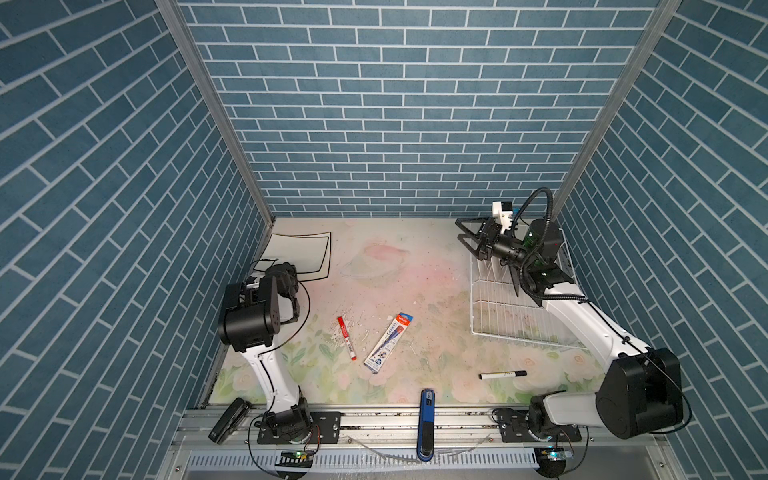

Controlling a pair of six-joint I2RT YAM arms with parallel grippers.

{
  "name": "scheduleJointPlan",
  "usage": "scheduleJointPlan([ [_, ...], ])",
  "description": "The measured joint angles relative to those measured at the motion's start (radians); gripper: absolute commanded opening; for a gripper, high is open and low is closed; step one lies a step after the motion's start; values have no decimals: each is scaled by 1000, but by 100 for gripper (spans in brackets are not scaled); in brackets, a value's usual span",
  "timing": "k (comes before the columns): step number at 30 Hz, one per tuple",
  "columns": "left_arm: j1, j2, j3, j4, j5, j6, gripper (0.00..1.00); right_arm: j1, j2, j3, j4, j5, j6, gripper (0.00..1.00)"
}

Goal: Unload the plates from the dish rack
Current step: 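Lower the plate against the first plate with the left gripper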

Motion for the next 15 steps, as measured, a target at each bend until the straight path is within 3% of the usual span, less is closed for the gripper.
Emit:
scheduleJointPlan([
  [8, -1, -2, 0, -6, -2, -4, 12, 0, 0, 0, 0, 0, 0, 99],
  [15, -1, -6, 8, -12, -6, -14, 25, 0, 0, 0, 0, 0, 0, 99],
])
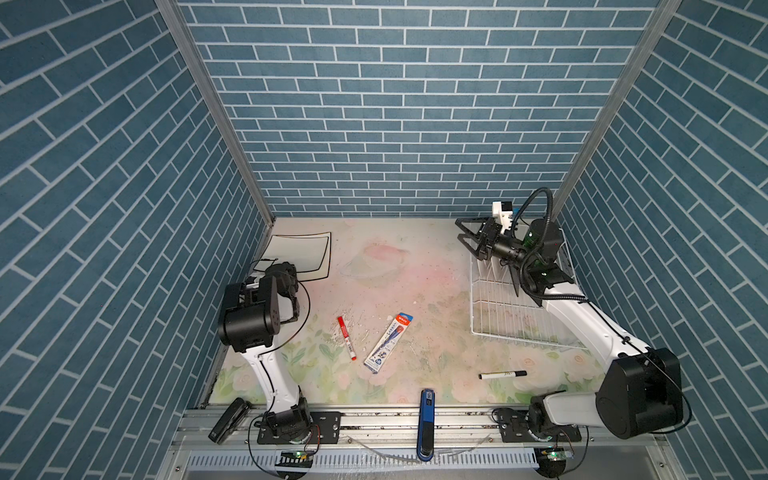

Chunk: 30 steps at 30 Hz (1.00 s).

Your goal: Unload the plates from the dish rack

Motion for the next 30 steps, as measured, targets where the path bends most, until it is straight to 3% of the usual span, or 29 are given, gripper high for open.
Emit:
scheduleJointPlan([
  [7, -2, -21, 3, 3, -1, -1, 34, 0, 0, 0, 0, 0, 0, 99],
  [14, -2, -21, 5, -3, -2, -5, 59, 0, 0, 0, 0, 0, 0, 99],
  [22, -2, -51, 8, -43, 3, -2, 77, -1, -3, 0, -1, 1, 0, 99],
  [30, -3, -82, 35, -151, 12, 0, 84, -1, -18, 0, -1, 3, 0, 99],
])
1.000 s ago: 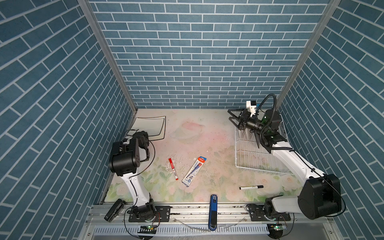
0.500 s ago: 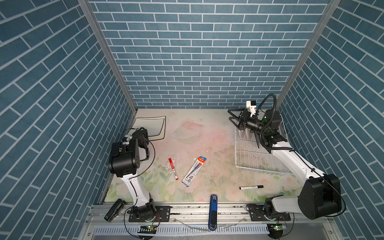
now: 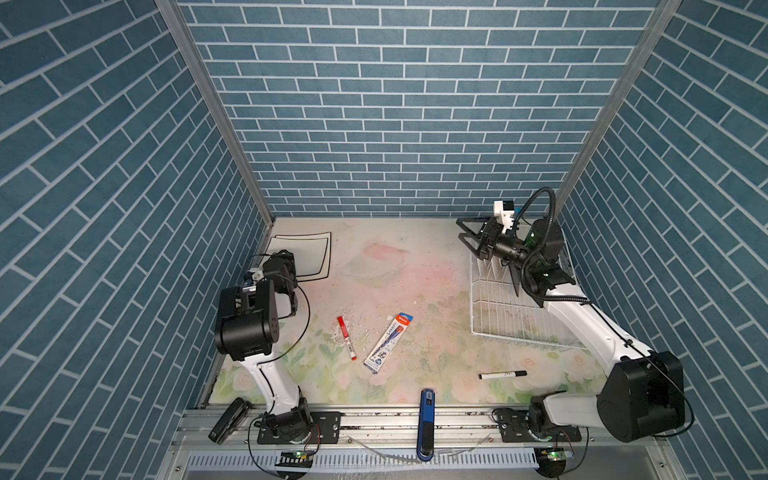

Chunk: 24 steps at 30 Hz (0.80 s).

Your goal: Unload the plates from the dish rack

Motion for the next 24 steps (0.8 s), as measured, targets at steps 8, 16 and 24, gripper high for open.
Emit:
scheduleJointPlan([
  [8, 0, -13, 47, -124, 19, 33, 90, 0, -2, 0, 0, 0, 0, 99],
  [16, 0, -13, 87, -217, 42, 50, 97, 0, -2, 0, 0, 0, 0, 99],
  [24, 0, -13, 124, -283, 60, 66, 100, 0, -2, 0, 0, 1, 0, 99],
])
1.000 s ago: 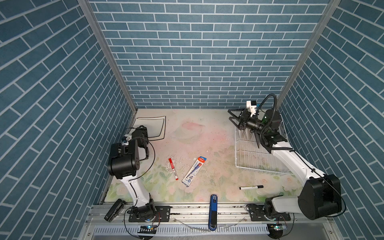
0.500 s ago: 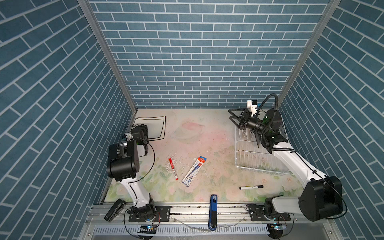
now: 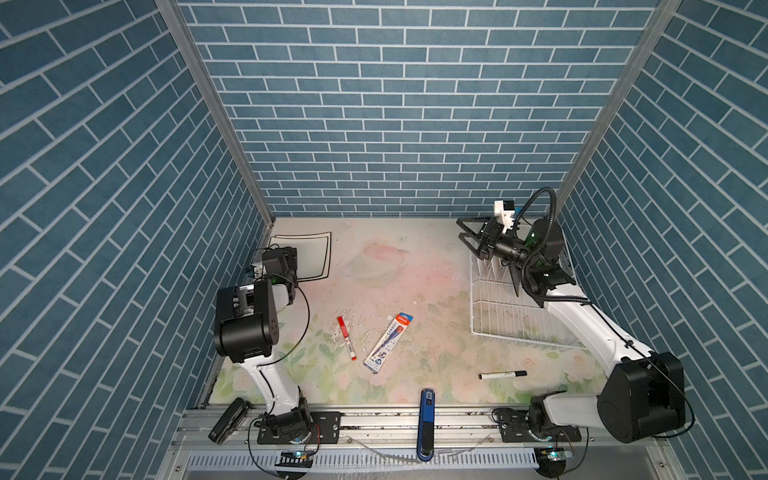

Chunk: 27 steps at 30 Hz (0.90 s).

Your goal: Unload the plates from the dish rack

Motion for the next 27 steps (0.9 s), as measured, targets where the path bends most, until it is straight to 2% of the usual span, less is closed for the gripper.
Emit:
scheduleJointPlan([
  [14, 0, 2, 68, -105, 40, 5, 100, 0, 0, 0, 0, 0, 0, 99],
  [27, -2, 12, 71, -119, 41, 5, 100, 0, 0, 0, 0, 0, 0, 99],
])
